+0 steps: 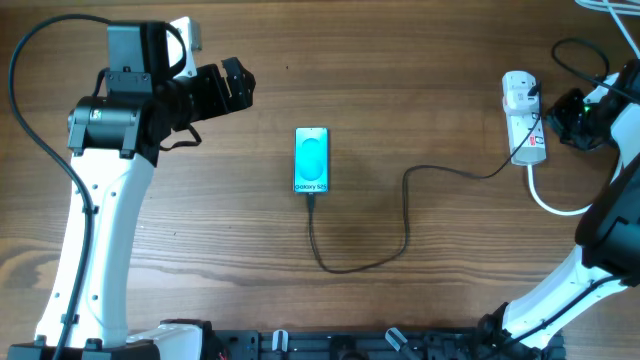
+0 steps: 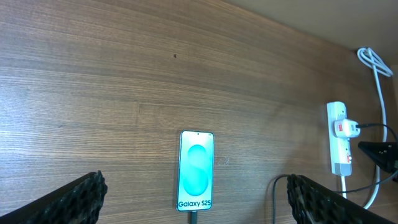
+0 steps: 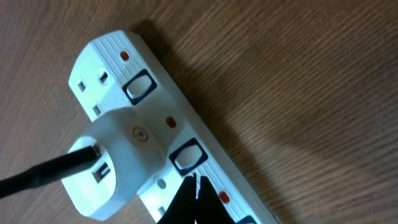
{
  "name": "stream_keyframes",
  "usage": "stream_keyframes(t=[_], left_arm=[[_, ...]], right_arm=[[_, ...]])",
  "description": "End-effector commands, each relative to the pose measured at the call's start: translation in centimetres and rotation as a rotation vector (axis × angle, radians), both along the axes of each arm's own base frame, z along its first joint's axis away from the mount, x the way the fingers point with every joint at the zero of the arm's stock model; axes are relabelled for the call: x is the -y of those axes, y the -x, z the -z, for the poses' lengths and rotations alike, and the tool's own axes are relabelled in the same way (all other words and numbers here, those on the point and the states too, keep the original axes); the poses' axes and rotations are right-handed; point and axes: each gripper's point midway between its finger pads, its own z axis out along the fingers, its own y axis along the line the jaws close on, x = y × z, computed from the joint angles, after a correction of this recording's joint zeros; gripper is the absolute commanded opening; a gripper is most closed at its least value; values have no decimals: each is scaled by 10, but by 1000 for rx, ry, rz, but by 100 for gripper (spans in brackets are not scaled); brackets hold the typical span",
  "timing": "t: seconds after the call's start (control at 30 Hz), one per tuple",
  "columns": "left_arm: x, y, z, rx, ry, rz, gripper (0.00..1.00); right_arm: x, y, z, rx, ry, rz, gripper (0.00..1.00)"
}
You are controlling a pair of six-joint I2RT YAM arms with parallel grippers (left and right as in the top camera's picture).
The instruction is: Plug charger to phone and switch on socket
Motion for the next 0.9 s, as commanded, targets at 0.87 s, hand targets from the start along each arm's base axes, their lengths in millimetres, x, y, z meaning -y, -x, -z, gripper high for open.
stream_keyframes(t=[0.87], left_arm=[[-2,0,-3,12,-8,-5,100]], right_arm=[[-2,-17,11,42,50,-94,4]])
